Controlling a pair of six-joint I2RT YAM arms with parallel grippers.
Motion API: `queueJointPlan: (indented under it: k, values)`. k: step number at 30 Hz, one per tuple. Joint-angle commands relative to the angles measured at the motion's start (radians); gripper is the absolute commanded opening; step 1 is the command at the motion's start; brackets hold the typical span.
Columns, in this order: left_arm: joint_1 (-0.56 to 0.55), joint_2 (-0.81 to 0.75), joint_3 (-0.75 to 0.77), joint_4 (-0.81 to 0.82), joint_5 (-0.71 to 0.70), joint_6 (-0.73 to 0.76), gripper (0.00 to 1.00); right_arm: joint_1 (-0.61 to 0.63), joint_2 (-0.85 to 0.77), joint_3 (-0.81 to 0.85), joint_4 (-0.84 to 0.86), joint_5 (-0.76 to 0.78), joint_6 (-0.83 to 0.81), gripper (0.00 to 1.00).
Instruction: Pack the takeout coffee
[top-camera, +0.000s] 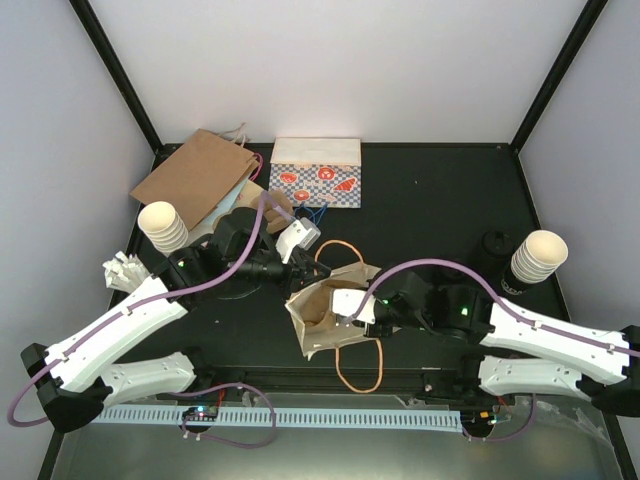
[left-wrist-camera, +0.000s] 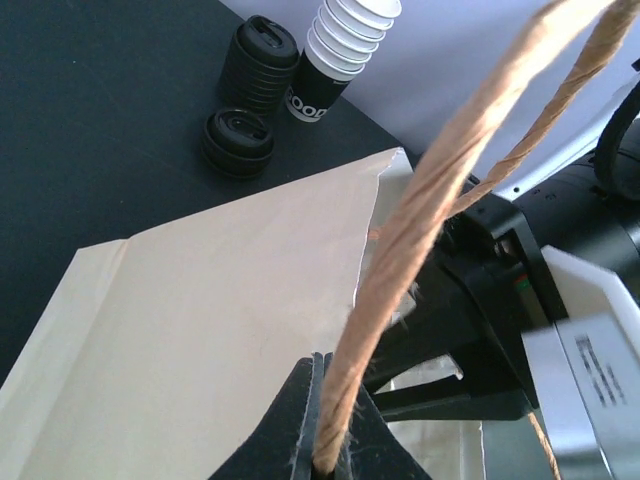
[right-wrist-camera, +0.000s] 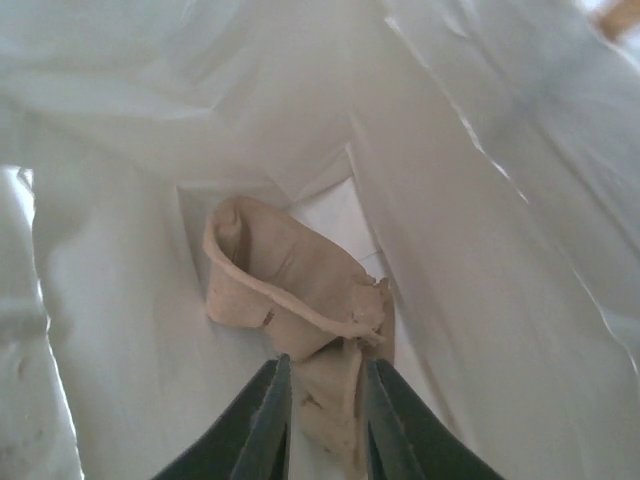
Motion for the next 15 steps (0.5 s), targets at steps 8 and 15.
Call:
queueJointPlan:
  k: [8, 15]
  values:
    - [0.008, 0.016, 0.081, 0.027, 0.009, 0.043, 0.01, 0.069, 0.181, 0.083, -0.111, 0.165, -0.132, 0.01]
    - [0.007, -0.003, 0.072, 0.013, 0.026, 0.087, 0.01, 0.083, 0.203, -0.026, -0.053, 0.163, -0.135, 0.01]
